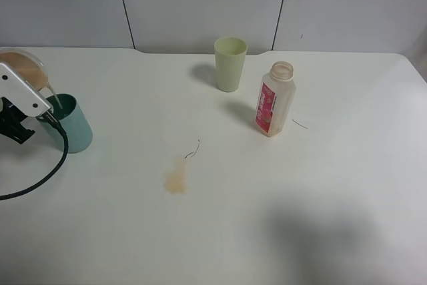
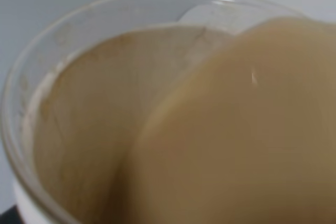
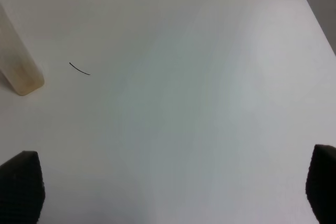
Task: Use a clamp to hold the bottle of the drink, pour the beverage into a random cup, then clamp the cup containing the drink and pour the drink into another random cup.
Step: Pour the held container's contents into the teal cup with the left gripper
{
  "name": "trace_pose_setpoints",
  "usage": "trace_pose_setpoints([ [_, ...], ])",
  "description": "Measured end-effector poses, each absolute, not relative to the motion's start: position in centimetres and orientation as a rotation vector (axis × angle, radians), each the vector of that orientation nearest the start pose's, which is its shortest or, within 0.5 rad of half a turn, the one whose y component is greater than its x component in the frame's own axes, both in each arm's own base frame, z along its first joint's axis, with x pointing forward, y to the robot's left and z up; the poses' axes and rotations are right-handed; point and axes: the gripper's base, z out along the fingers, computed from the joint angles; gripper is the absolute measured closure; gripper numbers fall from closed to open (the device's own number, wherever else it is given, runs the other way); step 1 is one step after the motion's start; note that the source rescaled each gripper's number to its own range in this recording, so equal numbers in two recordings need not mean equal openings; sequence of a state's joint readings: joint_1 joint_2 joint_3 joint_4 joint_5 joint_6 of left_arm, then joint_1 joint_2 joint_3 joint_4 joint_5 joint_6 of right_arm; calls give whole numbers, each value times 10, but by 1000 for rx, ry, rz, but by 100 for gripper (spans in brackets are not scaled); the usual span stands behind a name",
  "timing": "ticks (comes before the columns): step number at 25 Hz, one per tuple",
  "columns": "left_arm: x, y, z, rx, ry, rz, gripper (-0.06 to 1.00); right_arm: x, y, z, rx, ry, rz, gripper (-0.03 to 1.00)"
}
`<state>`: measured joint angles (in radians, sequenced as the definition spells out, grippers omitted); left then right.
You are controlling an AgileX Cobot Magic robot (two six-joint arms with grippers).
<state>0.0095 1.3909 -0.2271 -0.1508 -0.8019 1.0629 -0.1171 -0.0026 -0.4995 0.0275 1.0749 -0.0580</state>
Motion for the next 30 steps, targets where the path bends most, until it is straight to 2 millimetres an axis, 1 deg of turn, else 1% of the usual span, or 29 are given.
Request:
trace_pose_setpoints([
  [16,213,12,172,877,1721,814,92,-6,3,276,59,2056,-76,-3],
  [22,212,14,172,848,1740,823,92,-6,3,276,59,2056,-76,-3],
  [30,212,14,172,870,1735,843,92,-6,3,276,59,2056,-76,-3],
])
